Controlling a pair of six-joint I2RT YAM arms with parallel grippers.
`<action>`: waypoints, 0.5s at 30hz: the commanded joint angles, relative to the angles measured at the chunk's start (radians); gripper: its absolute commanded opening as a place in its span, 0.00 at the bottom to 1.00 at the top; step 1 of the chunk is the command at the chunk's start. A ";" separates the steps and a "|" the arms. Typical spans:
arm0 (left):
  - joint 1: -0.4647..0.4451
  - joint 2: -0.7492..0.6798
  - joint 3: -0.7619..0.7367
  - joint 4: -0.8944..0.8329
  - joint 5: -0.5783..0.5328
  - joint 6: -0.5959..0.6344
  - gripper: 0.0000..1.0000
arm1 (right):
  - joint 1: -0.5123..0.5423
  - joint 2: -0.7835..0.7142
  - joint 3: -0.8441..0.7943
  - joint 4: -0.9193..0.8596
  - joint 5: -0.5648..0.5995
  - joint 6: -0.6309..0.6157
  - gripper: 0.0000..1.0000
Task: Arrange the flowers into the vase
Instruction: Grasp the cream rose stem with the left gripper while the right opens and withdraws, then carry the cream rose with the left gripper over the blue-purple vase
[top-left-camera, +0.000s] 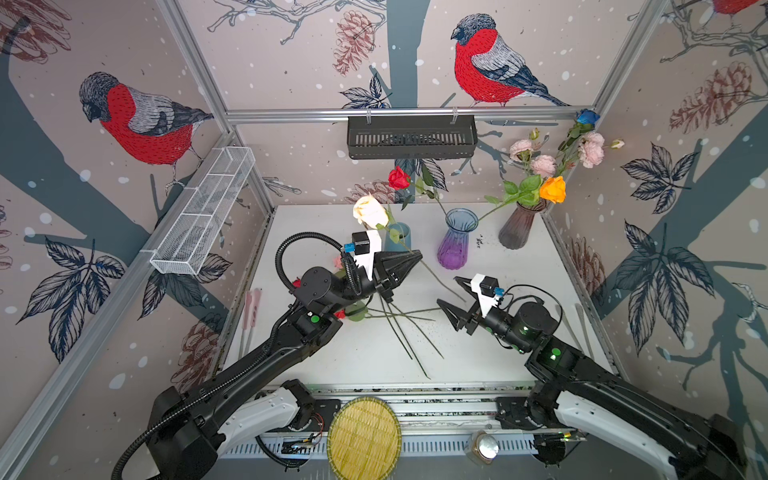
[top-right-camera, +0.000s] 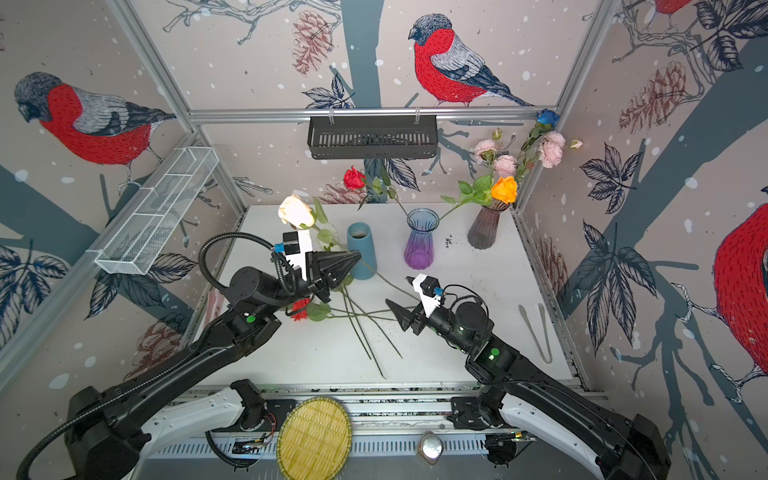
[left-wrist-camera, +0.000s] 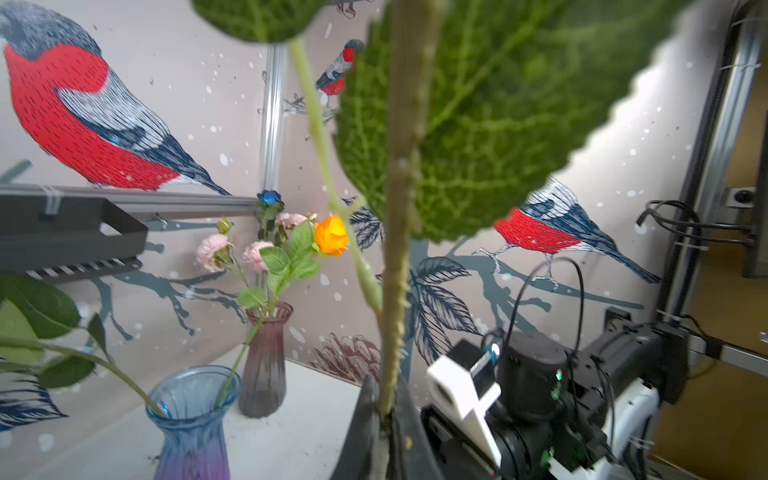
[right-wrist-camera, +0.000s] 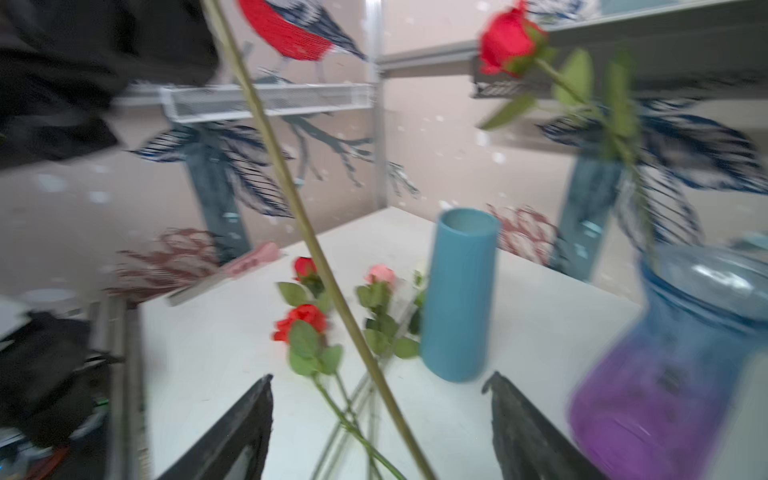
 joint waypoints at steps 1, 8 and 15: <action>-0.001 0.069 0.131 -0.105 -0.093 0.113 0.00 | -0.060 -0.070 -0.095 0.059 0.229 0.117 0.84; -0.004 0.369 0.522 -0.159 -0.047 0.217 0.00 | -0.083 -0.331 -0.273 -0.026 0.300 0.171 0.80; -0.033 0.661 0.882 -0.340 -0.112 0.407 0.00 | -0.091 -0.588 -0.395 -0.102 0.306 0.191 0.80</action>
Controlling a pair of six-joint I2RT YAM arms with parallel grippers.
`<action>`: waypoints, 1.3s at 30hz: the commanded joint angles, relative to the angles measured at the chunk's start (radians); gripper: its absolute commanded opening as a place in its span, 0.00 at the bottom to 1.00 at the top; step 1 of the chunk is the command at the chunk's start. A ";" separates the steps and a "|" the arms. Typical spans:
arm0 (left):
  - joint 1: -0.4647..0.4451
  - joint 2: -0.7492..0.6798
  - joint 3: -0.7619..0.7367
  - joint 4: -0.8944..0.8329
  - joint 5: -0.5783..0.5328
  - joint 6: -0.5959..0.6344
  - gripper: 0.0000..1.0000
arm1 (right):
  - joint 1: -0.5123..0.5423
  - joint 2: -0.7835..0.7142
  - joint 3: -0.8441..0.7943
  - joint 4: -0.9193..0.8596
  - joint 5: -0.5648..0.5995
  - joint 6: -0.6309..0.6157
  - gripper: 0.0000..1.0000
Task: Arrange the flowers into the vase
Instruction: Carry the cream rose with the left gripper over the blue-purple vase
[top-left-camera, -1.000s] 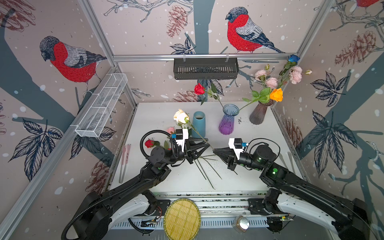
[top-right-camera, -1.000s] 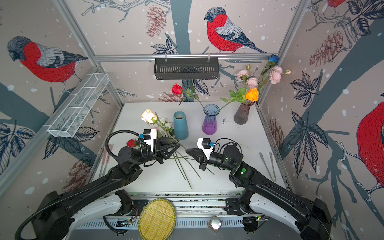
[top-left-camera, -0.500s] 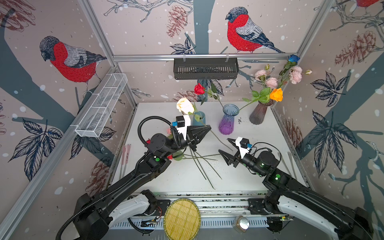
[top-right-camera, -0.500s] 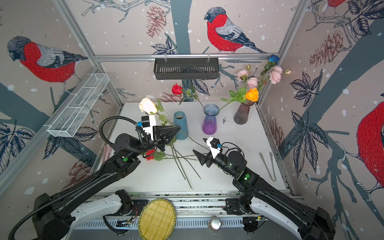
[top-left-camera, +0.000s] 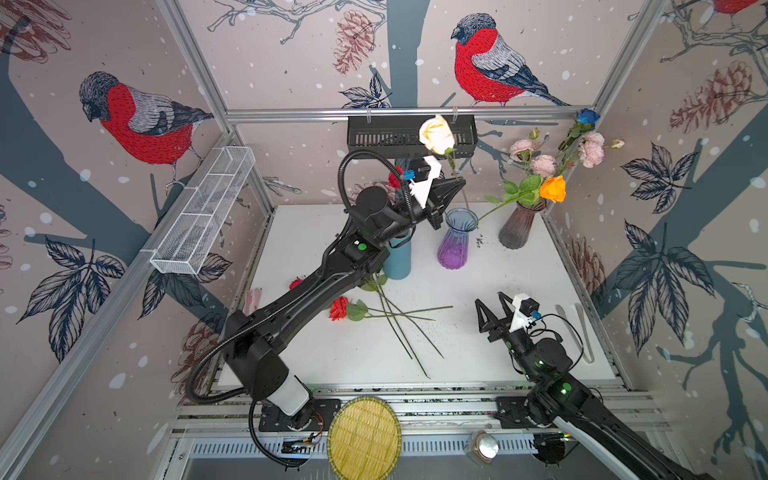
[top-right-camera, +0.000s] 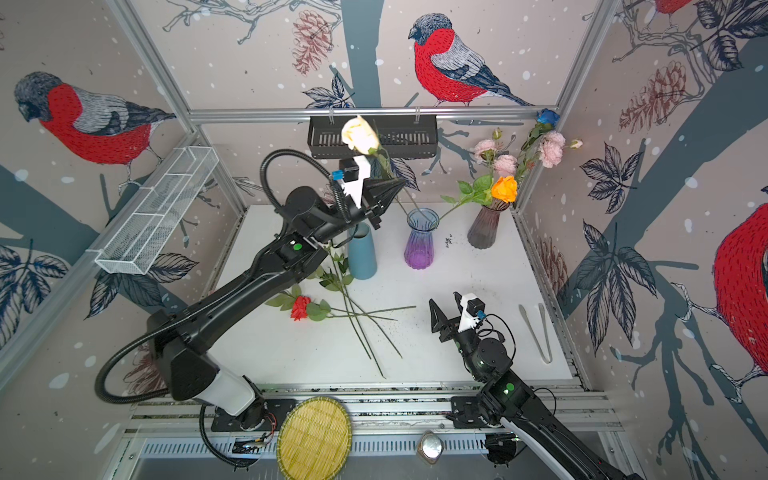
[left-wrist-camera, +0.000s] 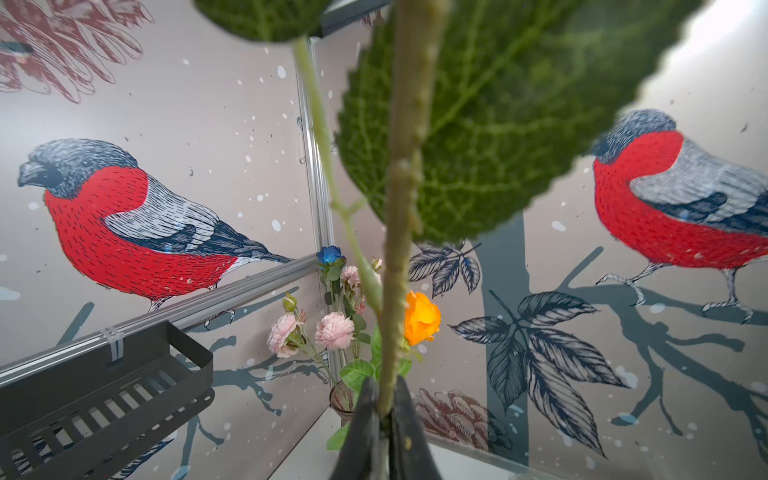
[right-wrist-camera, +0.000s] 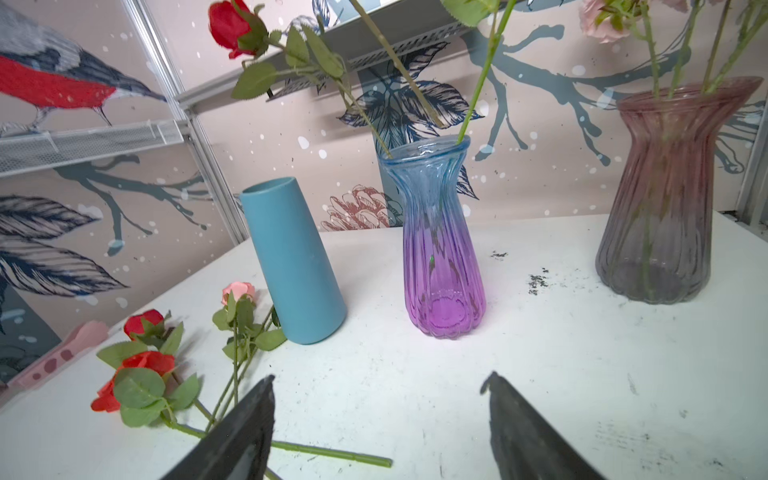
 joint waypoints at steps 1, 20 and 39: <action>-0.024 0.085 0.138 -0.145 -0.075 0.158 0.00 | -0.004 -0.073 -0.062 -0.031 0.046 0.024 0.80; -0.074 0.371 0.561 -0.435 -0.262 0.293 0.00 | -0.011 -0.102 -0.067 -0.046 0.037 0.038 0.82; -0.081 0.162 0.302 -0.375 -0.235 0.219 0.00 | -0.014 -0.102 -0.069 -0.046 0.038 0.035 0.82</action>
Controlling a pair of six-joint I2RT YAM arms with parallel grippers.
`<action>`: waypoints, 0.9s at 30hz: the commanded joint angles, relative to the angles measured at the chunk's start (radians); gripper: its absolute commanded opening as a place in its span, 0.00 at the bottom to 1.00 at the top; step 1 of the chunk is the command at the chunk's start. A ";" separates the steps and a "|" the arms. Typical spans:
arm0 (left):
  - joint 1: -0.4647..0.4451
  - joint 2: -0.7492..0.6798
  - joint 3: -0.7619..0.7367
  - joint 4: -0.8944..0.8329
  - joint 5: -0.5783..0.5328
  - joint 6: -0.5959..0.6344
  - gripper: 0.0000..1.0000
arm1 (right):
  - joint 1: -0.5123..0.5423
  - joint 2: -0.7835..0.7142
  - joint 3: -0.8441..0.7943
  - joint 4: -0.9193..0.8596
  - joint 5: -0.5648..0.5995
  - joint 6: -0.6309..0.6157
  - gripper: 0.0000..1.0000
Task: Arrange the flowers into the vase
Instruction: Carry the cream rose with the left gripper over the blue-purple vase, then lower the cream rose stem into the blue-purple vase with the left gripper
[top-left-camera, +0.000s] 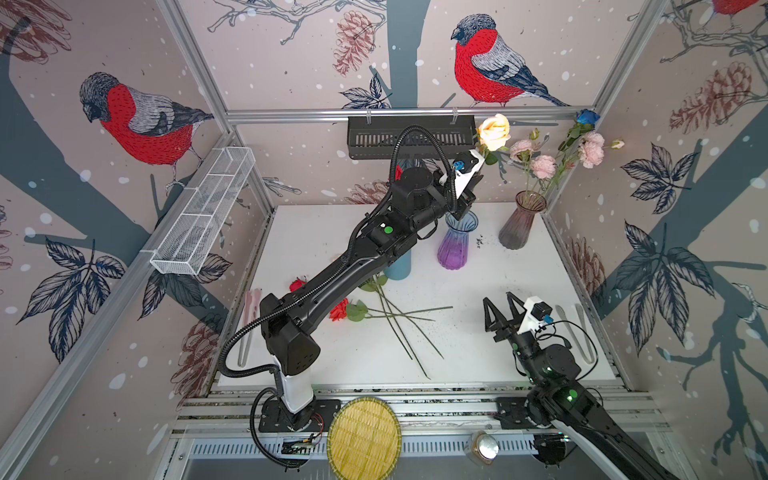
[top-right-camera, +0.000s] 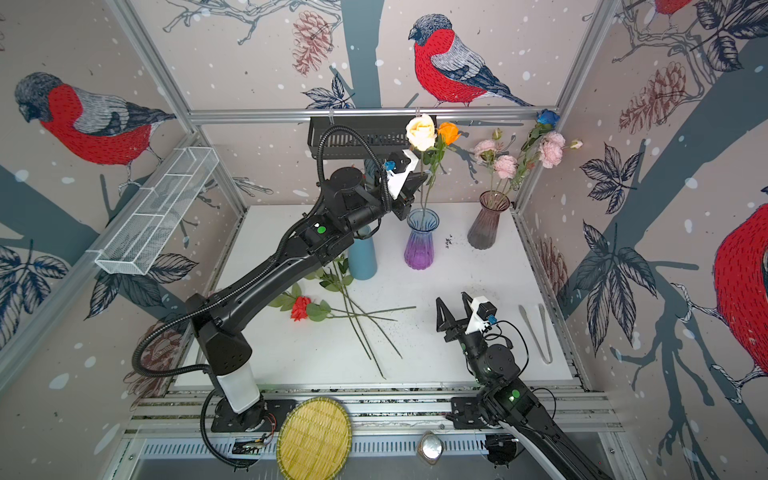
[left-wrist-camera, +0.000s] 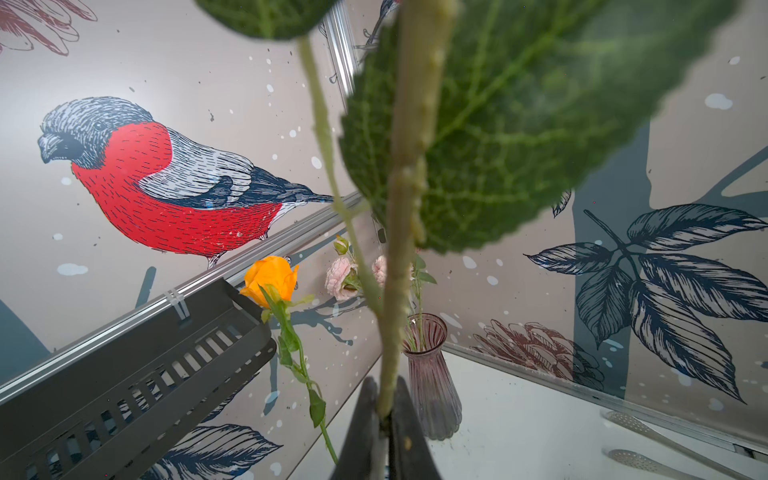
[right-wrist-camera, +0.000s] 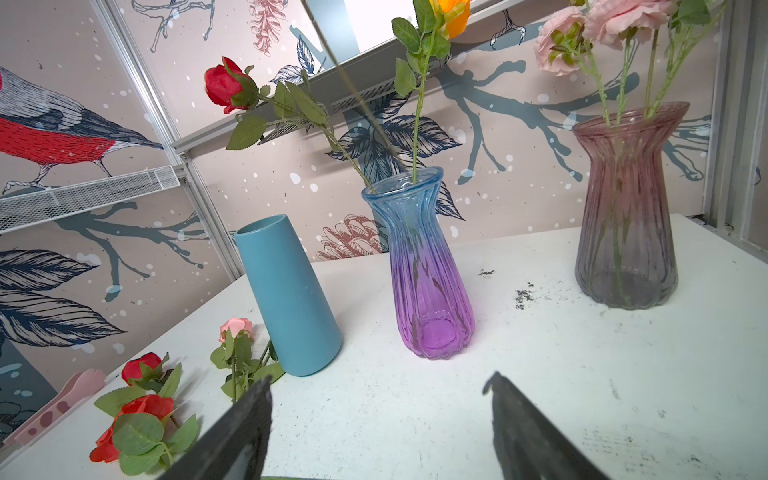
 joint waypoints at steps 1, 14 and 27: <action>-0.002 -0.001 -0.018 0.016 0.016 -0.014 0.00 | 0.001 -0.001 -0.068 0.020 0.004 0.008 0.82; 0.045 0.114 0.036 0.045 0.099 -0.142 0.00 | 0.000 -0.001 -0.065 0.015 0.002 0.009 0.82; 0.097 0.243 0.196 -0.049 0.104 -0.208 0.00 | 0.001 -0.003 -0.065 0.011 0.008 0.008 0.82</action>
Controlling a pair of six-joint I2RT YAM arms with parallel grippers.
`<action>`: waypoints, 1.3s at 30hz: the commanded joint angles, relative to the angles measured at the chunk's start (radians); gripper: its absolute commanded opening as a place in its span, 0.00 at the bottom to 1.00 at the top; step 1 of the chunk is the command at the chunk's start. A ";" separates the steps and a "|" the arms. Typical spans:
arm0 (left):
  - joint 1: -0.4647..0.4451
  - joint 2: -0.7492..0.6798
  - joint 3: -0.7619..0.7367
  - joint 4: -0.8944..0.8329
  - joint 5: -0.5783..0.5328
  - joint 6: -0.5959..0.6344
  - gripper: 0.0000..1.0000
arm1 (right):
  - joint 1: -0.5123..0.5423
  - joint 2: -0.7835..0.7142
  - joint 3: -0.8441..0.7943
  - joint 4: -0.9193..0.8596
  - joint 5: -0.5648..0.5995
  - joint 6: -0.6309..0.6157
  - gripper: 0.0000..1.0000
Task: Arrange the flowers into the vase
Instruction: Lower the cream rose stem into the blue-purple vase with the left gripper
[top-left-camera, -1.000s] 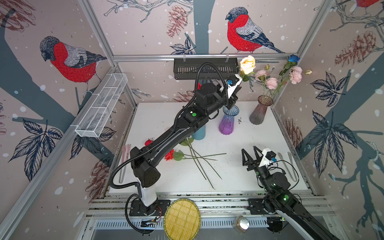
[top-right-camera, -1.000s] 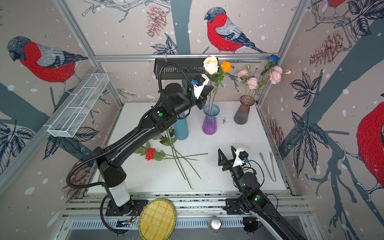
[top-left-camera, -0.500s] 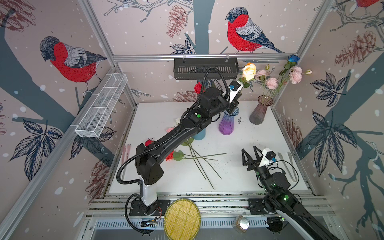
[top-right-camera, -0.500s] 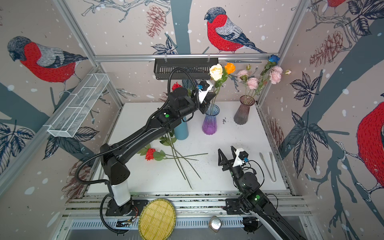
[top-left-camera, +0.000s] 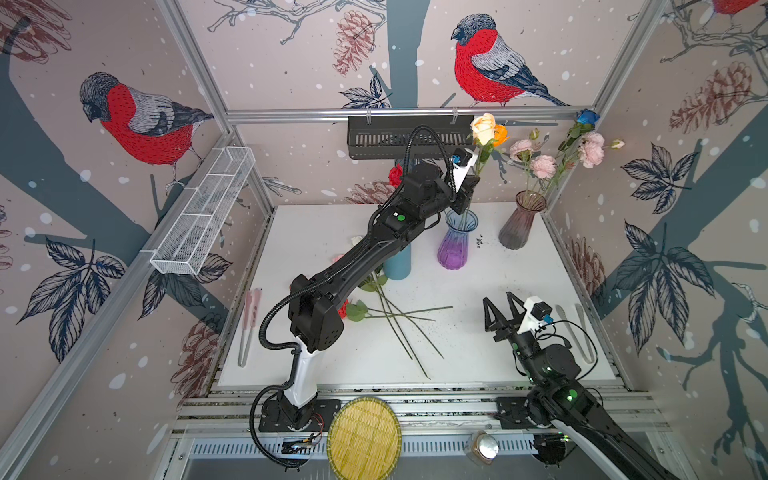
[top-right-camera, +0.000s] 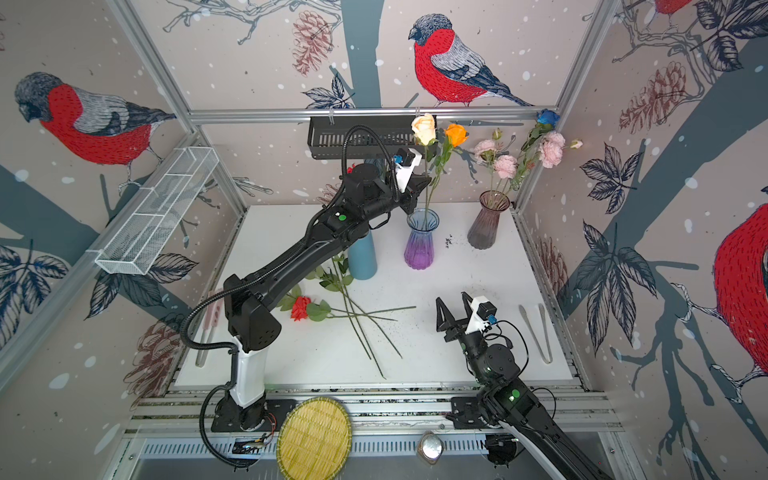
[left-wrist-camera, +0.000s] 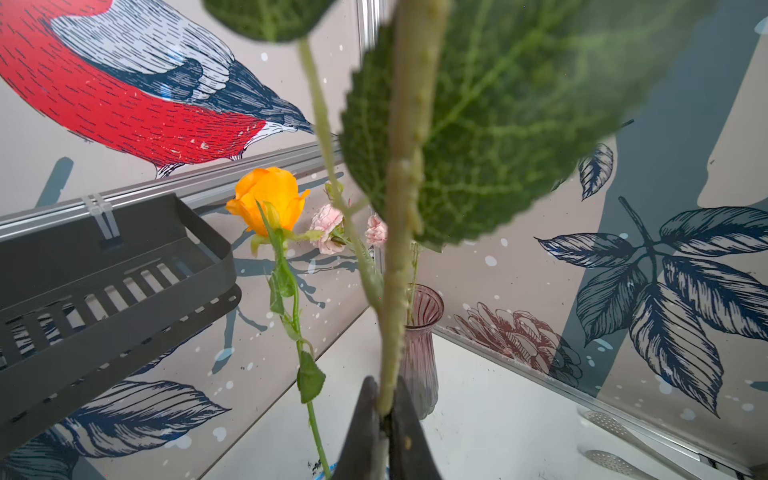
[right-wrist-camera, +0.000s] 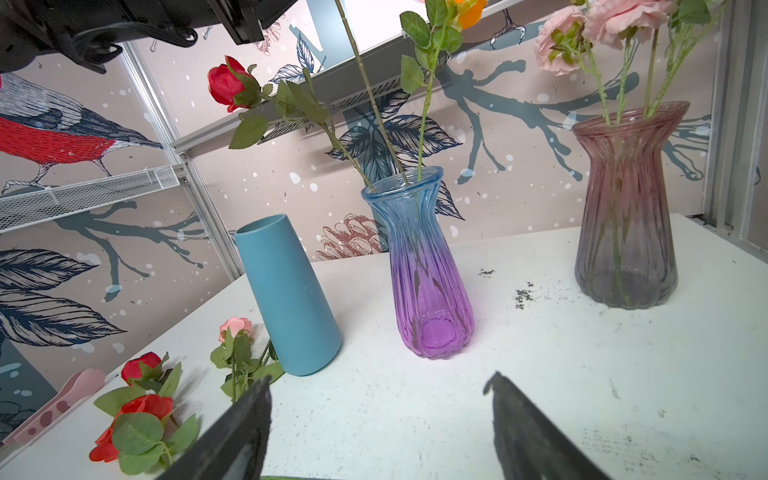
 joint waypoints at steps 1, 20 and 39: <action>0.012 0.023 0.046 -0.037 -0.002 -0.032 0.00 | 0.000 -0.001 -0.065 0.014 0.008 0.008 0.82; 0.061 0.182 0.315 -0.283 0.018 -0.097 0.07 | -0.002 -0.001 -0.078 0.030 0.011 0.005 0.82; 0.056 0.076 0.275 -0.328 0.008 -0.111 0.73 | -0.002 0.011 -0.087 0.049 0.004 -0.003 0.82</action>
